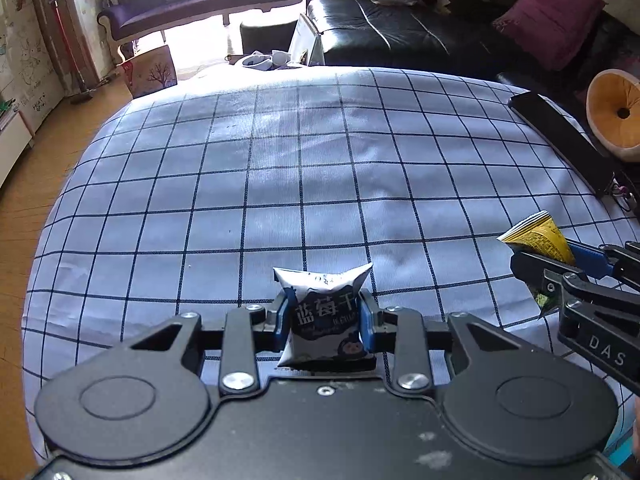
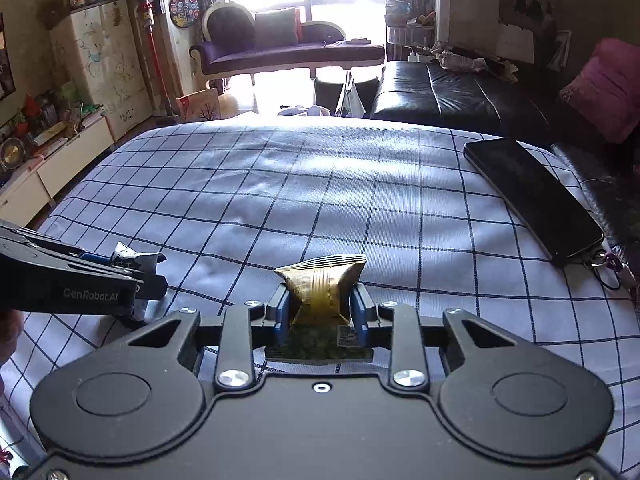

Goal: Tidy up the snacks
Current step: 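Carry both held packets over the gold tray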

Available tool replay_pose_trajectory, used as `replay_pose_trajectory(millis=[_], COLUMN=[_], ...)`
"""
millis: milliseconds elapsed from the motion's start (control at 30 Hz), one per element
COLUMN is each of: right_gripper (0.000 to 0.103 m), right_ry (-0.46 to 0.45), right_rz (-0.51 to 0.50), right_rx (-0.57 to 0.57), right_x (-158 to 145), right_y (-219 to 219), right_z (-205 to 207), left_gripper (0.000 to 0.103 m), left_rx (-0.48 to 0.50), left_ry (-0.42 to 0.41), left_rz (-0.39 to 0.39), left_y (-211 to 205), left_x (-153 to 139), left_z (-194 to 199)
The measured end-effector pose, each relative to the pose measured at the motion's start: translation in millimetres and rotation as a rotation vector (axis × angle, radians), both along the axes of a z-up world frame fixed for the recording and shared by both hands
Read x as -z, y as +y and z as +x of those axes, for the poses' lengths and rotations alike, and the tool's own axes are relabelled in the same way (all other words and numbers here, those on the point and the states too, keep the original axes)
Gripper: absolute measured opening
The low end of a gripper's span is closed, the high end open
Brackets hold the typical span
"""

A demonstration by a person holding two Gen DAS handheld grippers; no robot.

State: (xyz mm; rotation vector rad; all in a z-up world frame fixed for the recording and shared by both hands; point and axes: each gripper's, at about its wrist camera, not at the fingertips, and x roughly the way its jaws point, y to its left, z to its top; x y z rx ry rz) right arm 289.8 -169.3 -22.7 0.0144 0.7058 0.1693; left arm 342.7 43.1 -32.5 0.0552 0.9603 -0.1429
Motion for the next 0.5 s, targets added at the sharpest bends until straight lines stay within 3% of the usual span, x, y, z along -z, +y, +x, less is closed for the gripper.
replay_pose_trajectory(millis=[133, 333, 500], right_gripper=[0.040, 0.040, 0.041], right_ry=[-0.005, 0.043, 0.065], right_rz=[0.029, 0.099, 0.100], right_rx=[-0.001, 0.025, 0.076], right_x=[-5, -10, -18], right_y=[-6, -19, -31], right_z=[-8, -21, -46], left_gripper=[0.033, 0.033, 0.033], left_rx=[0.026, 0.024, 0.013], left_ry=[-0.032, -0.014, -0.006], left_rz=[0.013, 0.018, 0.026], left_y=[0, -1, -1], left_x=[-9, -23, -39], left_z=[-13, -34, -64])
